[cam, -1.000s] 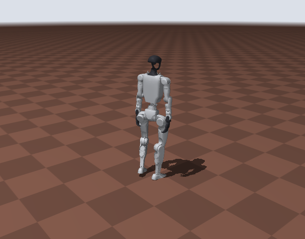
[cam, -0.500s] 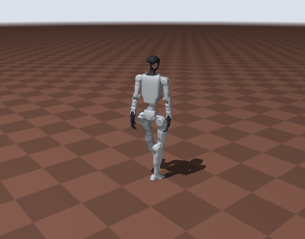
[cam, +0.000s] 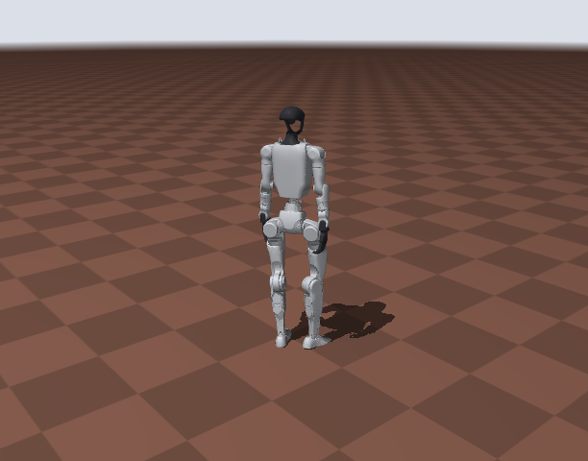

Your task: In place motions

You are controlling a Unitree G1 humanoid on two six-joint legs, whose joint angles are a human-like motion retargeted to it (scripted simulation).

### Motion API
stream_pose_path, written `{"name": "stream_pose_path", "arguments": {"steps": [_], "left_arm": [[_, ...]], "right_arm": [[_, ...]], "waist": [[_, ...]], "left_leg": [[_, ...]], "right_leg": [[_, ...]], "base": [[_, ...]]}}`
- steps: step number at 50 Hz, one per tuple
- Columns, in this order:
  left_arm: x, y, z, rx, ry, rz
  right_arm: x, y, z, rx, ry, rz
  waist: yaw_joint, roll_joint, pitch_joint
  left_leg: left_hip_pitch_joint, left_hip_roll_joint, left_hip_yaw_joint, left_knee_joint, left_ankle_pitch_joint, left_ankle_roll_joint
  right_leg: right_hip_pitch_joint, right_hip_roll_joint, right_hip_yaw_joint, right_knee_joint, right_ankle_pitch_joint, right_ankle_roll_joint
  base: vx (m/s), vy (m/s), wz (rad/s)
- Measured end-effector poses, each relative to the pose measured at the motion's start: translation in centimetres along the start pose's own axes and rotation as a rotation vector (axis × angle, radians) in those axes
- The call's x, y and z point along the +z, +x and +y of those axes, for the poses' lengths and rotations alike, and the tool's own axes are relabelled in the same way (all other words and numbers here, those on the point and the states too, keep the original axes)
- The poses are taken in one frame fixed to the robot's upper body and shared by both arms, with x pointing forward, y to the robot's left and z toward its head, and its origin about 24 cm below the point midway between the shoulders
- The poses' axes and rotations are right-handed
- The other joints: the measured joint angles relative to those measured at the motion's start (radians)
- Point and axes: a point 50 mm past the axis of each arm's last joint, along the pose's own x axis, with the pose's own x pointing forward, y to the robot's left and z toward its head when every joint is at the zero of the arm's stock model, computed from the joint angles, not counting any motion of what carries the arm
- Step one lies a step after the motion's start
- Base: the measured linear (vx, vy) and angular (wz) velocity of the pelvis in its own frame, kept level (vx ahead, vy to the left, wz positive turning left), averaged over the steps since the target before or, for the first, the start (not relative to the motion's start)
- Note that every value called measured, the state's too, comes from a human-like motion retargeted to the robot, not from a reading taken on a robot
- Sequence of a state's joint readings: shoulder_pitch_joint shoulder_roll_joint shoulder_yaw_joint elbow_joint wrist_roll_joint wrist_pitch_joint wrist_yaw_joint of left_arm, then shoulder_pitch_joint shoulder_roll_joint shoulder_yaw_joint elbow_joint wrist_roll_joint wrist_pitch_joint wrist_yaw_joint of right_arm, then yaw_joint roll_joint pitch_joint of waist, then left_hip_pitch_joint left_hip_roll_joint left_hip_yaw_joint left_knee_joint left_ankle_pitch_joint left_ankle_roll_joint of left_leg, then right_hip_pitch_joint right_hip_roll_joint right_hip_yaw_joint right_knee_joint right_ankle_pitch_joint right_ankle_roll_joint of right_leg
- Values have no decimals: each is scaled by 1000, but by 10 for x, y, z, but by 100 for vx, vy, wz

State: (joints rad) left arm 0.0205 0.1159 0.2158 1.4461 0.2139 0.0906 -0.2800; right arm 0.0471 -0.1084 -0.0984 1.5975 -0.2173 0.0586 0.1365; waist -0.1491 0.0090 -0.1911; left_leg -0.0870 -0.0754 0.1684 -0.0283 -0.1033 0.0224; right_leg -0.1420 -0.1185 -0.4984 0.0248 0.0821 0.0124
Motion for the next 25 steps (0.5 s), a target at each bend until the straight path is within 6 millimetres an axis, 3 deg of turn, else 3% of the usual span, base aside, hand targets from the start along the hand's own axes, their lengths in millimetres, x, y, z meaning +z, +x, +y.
{"name": "stream_pose_path", "arguments": {"steps": [5, 15, 20, 23, 25], "left_arm": [[-15, 1, 0, 36, -64, -7], [-81, -5, -7, 16, -117, 235], [-98, -7, -11, 26, -164, 262], [-108, -10, -14, 5, -188, 300], [-112, -12, -14, -3, -186, 334]], "right_arm": [[23, -1, 2, -3, -117, -78], [51, -5, 3, 32, -235, -188], [50, -6, -8, -13, -266, -175], [38, -5, -13, -25, -225, -139], [27, -4, -16, -27, -178, -113]], "waist": [[34, -10, 6], [33, -12, 3], [72, 18, 4], [-14, 28, 34], [-43, 20, 54]], "left_leg": [[26, -3, 41, -3, -14, 6], [46, 2, 37, 19, -35, 27], [39, 57, 94, 34, -49, 34], [61, 52, 27, 34, -41, 49], [80, 43, 12, 35, -41, 58]], "right_leg": [[-8, -3, 48, 20, 10, 11], [-22, -16, 56, 139, -26, 41], [-135, 42, 129, 350, 24, -40], [-183, 58, 121, 311, 38, 11], [-222, 49, 101, 239, 35, -14]], "base": [[25, -6, -42], [26, -5, -4], [16, -3, -53], [10, -5, 88], [6, -5, 54]]}}
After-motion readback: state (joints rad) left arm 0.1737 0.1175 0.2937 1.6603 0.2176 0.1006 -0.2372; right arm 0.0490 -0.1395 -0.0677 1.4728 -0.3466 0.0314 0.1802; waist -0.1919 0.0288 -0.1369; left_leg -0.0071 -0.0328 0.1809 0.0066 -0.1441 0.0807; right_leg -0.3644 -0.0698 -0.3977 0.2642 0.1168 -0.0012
